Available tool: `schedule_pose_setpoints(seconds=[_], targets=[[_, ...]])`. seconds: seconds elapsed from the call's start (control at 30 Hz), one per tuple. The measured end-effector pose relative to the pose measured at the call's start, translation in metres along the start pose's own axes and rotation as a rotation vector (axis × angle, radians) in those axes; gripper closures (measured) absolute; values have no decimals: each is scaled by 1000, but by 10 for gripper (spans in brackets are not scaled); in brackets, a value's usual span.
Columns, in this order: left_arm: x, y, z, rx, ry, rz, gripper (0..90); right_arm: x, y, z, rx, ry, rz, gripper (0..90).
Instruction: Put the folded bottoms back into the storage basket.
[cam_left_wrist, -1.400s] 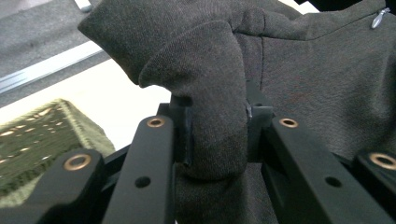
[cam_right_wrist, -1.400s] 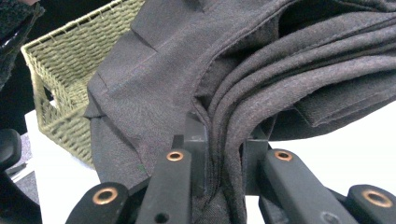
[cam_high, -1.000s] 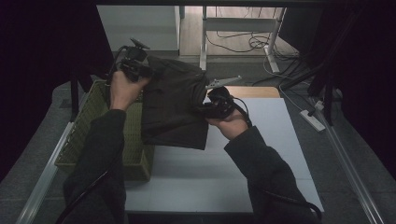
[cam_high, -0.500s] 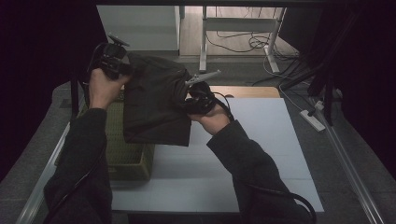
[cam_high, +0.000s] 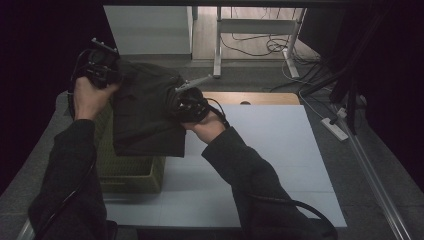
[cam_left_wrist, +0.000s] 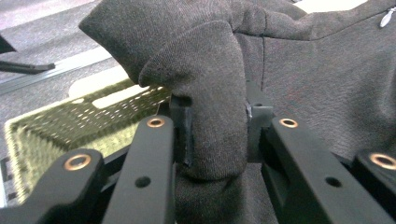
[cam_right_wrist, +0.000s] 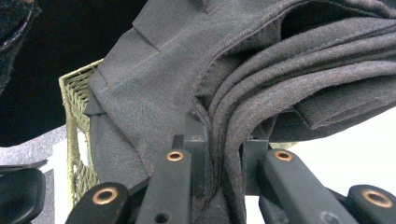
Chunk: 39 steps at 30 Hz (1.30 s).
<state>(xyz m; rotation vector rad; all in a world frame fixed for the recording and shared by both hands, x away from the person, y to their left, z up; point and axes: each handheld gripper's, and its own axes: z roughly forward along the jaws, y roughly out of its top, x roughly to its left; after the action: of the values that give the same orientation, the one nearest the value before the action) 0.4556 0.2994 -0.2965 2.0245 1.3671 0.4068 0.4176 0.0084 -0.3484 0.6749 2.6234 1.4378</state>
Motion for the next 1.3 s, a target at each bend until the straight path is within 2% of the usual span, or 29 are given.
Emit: schedule_pose_setpoints(seconds=[0.13, 0.17, 0.47, 0.8, 1.03, 1.3], targets=[[8, -6, -3, 3, 8, -11, 717, 4, 3, 9, 1, 7, -6, 785], [14, -10, -4, 6, 13, -21, 717, 7, 4, 15, 1, 12, -6, 785], [39, -31, -6, 28, 35, -60, 716, 20, 9, 45, 21, 29, -19, 784], [57, -51, -3, 49, 41, -87, 715, 33, 10, 68, 41, 40, -29, 784], [70, -66, 11, 82, 50, -101, 714, 40, 4, 90, 70, 33, -38, 783], [77, -85, 32, 113, 48, -117, 712, 41, -11, 111, 117, 28, -38, 782]])
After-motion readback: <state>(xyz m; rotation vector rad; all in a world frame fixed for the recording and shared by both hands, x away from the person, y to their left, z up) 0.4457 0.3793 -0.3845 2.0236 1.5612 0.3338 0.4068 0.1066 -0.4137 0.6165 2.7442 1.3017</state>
